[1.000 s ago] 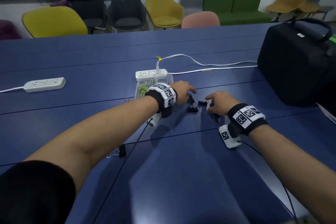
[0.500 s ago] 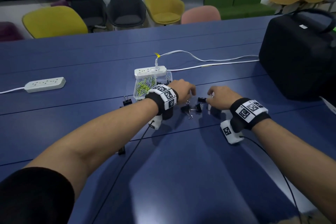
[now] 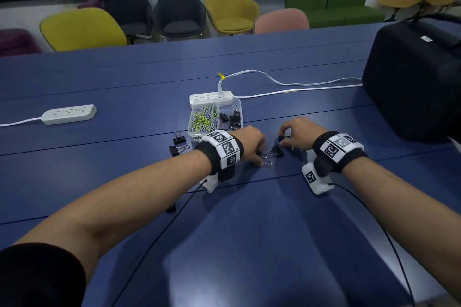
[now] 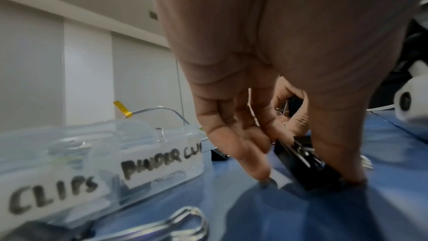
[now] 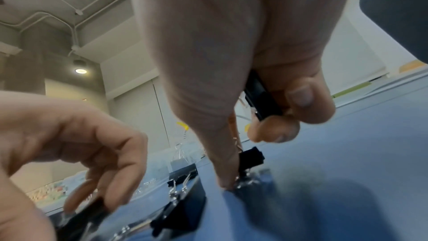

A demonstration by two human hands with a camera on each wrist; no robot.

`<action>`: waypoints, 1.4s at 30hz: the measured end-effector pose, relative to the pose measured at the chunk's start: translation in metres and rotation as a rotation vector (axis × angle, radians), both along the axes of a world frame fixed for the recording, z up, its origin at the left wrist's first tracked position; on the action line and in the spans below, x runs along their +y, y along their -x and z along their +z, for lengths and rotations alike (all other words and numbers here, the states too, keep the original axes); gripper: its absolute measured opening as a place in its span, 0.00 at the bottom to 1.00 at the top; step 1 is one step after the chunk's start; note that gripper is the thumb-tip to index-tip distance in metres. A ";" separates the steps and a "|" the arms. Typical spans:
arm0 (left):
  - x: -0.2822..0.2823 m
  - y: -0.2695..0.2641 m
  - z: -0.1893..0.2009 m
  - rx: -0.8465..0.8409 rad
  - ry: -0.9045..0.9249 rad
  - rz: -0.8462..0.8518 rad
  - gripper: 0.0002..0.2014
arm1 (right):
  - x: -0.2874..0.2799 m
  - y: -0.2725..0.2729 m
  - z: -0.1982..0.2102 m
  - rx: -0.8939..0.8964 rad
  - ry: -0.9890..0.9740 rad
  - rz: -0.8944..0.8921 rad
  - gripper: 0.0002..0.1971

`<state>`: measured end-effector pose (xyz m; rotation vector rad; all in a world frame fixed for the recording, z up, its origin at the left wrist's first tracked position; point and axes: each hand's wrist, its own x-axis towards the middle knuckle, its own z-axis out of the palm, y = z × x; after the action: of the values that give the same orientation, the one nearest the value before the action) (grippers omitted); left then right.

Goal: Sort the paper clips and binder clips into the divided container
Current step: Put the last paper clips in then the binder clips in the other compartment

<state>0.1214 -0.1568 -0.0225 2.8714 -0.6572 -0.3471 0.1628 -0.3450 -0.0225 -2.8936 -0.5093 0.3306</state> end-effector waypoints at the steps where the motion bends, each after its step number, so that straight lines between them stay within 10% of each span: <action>1: 0.002 0.000 -0.001 -0.002 0.012 0.001 0.20 | 0.000 -0.001 -0.001 -0.009 -0.005 -0.005 0.10; 10: 0.012 -0.024 0.029 -0.078 0.112 0.162 0.13 | -0.010 0.002 0.001 0.011 -0.173 -0.073 0.05; 20: -0.015 -0.049 0.032 -0.039 -0.269 0.145 0.25 | -0.001 0.020 0.009 0.000 0.072 0.174 0.30; 25: -0.020 -0.042 0.031 -0.060 -0.364 0.126 0.17 | 0.000 0.018 0.003 -0.046 0.091 0.176 0.23; 32: 0.001 -0.032 0.054 -0.245 -0.162 0.273 0.20 | -0.001 0.012 0.003 -0.094 -0.030 0.051 0.19; 42: 0.056 -0.030 0.046 -0.064 -0.029 0.408 0.10 | 0.073 -0.023 0.036 -0.018 -0.349 -0.186 0.20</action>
<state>0.1511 -0.1006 0.0235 2.9567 -0.0643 -0.2045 0.1863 -0.2718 0.0134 -2.5796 -0.2650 0.1671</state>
